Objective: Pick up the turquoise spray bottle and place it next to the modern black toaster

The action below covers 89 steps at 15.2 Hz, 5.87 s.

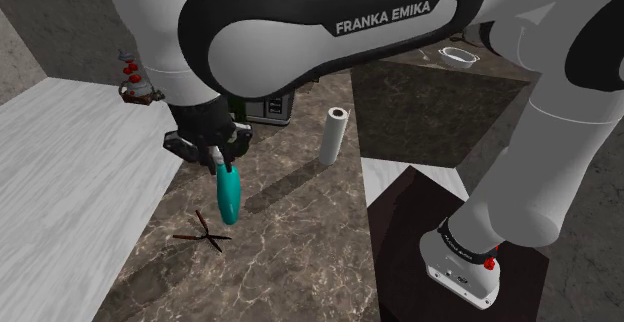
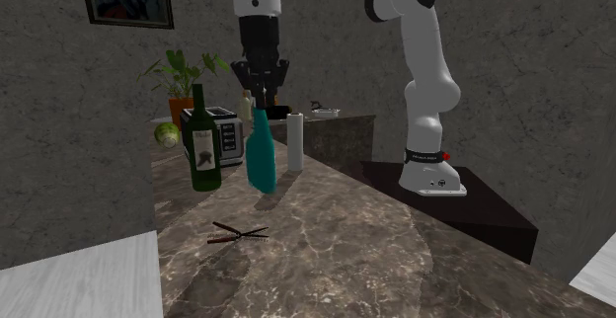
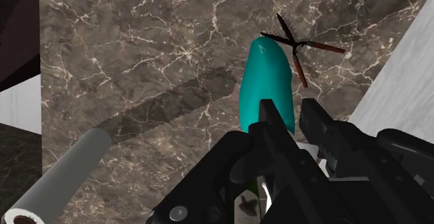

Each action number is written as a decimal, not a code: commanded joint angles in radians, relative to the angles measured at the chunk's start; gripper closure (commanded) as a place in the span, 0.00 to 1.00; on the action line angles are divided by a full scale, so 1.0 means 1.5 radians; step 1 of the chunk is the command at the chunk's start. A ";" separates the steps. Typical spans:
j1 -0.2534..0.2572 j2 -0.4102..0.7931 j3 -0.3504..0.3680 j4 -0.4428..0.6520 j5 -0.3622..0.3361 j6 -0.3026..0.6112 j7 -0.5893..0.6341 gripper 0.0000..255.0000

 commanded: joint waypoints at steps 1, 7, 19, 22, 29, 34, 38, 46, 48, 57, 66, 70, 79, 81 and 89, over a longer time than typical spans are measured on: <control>0.001 -0.001 0.001 0.017 0.001 -0.018 -0.002 1.00; 0.008 0.001 0.003 0.074 0.001 -0.072 -0.005 1.00; 0.037 0.031 0.005 0.220 -0.017 -0.194 -0.003 1.00; 0.050 0.045 0.005 0.267 -0.027 -0.228 -0.002 1.00; 0.096 0.093 0.002 0.402 -0.060 -0.321 0.002 1.00; 0.161 0.153 -0.009 0.551 -0.105 -0.410 -0.001 1.00; 0.114 0.123 -0.007 0.514 -0.087 -0.400 -0.029 1.00; -0.063 0.014 -0.023 0.361 -0.016 -0.335 -0.161 1.00; -0.094 -0.001 -0.033 0.343 -0.006 -0.327 -0.196 1.00; -0.198 -0.015 -0.081 0.331 0.006 -0.313 -0.342 1.00; -0.257 0.056 -0.125 0.436 -0.028 -0.339 -0.470 1.00; -0.253 0.155 -0.151 0.595 -0.072 -0.394 -0.540 1.00; -0.328 0.051 -0.142 0.338 -0.016 -0.241 -0.532 1.00; -0.336 0.038 -0.142 0.302 -0.009 -0.216 -0.532 1.00; -0.358 0.004 -0.144 0.181 0.008 -0.126 -0.531 1.00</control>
